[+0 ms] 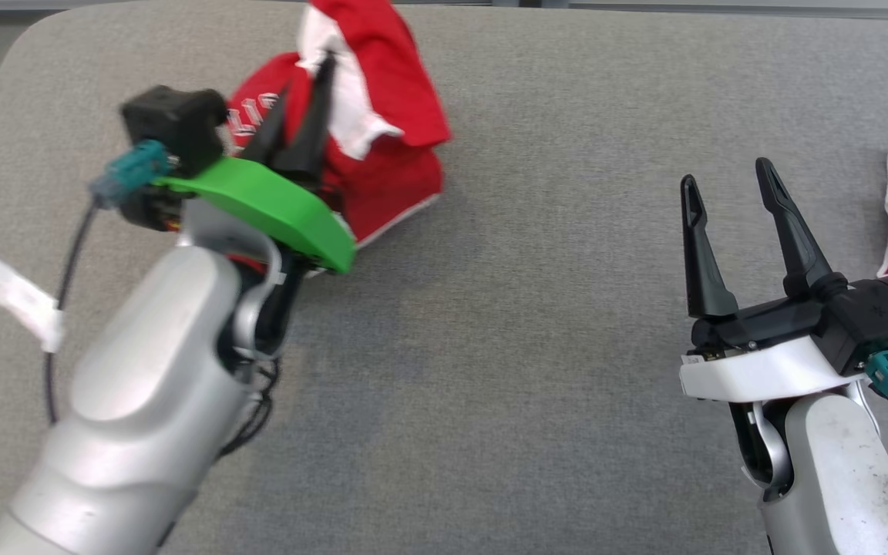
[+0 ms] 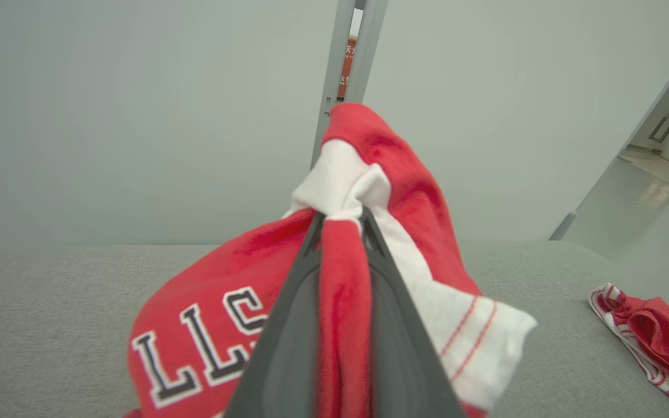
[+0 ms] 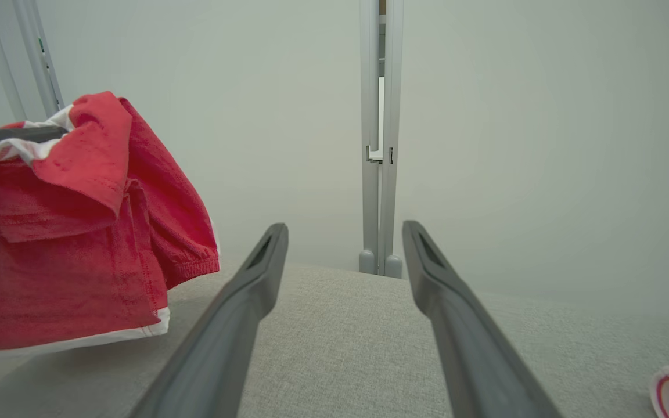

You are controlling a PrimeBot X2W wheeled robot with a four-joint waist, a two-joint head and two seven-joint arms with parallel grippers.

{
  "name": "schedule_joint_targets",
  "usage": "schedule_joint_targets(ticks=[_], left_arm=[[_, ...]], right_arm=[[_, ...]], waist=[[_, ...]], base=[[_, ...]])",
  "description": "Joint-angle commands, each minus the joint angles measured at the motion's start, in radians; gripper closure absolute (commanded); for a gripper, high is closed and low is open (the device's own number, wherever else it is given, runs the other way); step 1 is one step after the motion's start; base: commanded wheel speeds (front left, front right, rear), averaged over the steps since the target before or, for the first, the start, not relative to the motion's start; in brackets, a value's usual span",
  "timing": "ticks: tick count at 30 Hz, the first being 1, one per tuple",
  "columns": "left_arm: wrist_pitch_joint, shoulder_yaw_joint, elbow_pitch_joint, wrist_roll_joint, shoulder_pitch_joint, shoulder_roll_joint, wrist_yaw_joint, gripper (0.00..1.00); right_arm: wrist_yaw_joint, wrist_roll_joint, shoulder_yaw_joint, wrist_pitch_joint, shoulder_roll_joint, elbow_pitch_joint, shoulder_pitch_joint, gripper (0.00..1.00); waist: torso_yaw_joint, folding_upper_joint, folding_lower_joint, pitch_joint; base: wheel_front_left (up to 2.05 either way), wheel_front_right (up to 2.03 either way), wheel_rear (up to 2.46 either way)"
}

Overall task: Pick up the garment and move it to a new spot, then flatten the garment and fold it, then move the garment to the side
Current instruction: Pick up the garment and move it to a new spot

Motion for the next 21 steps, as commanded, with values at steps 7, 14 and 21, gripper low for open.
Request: schedule_joint_targets(ticks=[7, 14, 21], left_arm=[[-0.016, -0.058, 0.006, 0.018, -0.007, -0.127, 0.046, 1.0], [-0.043, -0.089, 0.108, 0.064, -0.07, -0.17, 0.047, 1.0], [-0.066, -0.117, 0.294, 0.082, -0.174, -0.208, 0.002, 0.51]], right_arm=[[-0.002, 0.021, 0.003, 0.0, -0.001, -0.005, -0.009, 0.0], [-0.002, 0.056, 0.03, 0.0, -0.001, 0.001, -0.024, 0.0], [-0.002, 0.081, 0.044, 0.0, -0.001, 0.01, -0.037, 0.0]], waist=[[-0.085, 0.0, 0.0, -0.006], [-0.184, 0.0, 0.0, 0.015], [-0.267, 0.0, 0.0, 0.041]], base=[[0.0, 0.0, 0.0], [0.0, 0.0, 0.0], [0.0, 0.0, 0.0]])
